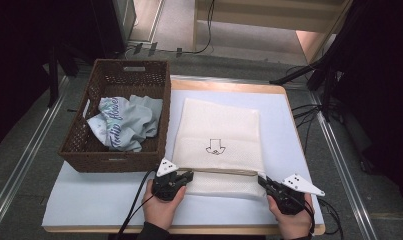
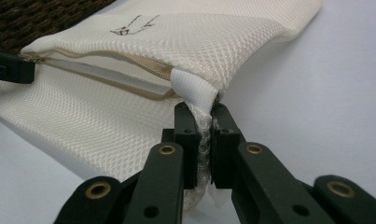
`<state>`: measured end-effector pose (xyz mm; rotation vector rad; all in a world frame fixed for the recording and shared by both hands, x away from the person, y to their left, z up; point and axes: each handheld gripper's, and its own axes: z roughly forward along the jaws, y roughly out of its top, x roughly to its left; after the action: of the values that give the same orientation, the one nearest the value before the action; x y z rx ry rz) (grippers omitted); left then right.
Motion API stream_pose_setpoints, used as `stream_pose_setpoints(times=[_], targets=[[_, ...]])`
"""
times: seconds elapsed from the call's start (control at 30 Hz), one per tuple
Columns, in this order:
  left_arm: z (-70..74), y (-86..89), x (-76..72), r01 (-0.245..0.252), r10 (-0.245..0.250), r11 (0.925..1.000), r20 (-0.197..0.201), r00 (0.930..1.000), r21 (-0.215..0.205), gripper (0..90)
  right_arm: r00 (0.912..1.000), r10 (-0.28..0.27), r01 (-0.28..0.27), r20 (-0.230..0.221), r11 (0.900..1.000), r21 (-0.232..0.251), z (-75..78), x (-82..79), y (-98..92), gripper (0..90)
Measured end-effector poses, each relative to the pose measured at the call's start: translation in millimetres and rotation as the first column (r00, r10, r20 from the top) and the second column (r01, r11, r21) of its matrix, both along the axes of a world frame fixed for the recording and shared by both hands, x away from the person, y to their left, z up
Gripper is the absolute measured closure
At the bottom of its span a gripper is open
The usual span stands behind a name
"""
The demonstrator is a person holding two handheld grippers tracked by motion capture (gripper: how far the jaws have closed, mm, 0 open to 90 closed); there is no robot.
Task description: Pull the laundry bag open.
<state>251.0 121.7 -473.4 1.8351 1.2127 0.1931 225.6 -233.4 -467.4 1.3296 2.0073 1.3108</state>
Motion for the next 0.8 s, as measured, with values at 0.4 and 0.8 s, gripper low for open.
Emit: stream_pose_setpoints(times=[0.4,0.8], targets=[[0.6,10.7,-4.7,-0.011,0.011,0.9999,0.008,0.9999,0.002,87.4,0.9999,0.014,-0.014,0.006,1.0,-0.013,-0.2,0.9,3.5,84.8],[0.3,19.9,-11.3,-0.025,0.025,0.9997,0.003,0.9997,-0.005,87.5,0.9993,0.036,-0.036,0.011,0.999,-0.026,1.5,1.6,10.8,84.8]])
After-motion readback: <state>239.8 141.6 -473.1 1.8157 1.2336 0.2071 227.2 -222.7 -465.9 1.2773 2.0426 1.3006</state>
